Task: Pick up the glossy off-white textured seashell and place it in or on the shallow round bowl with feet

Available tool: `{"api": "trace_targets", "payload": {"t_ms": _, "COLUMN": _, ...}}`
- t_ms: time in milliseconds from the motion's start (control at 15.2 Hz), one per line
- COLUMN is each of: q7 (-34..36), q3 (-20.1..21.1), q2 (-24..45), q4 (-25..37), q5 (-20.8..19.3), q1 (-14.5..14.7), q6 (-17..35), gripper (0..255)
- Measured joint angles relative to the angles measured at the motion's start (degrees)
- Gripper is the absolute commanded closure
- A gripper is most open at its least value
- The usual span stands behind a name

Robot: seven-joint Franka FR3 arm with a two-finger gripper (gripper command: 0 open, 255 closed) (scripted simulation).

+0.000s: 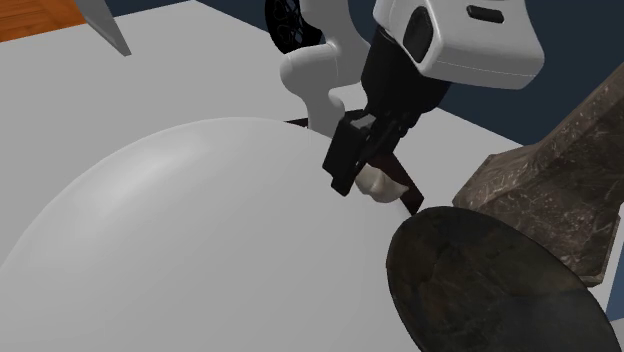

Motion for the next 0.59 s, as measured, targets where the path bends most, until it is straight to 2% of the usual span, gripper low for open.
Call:
{"api": "trace_targets", "payload": {"t_ms": 264, "q7": 0.0, "q3": 0.0, "q2": 0.0, "q4": -0.1, "q5": 0.0, "q1": 0.0, "q6": 0.1, "gripper": 0}}
{"api": "trace_targets", "payload": {"t_ms": 330, "q7": 0.0, "q3": 0.0, "q2": 0.0, "q4": -0.1, "q5": 0.0, "q1": 0.0, "q6": 0.1, "gripper": 255}}
{"api": "trace_targets", "payload": {"t_ms": 594, "q7": 0.0, "q3": 0.2, "q2": -0.1, "q4": 0.1, "q5": 0.2, "q1": 0.1, "q6": -0.1, "gripper": 255}}
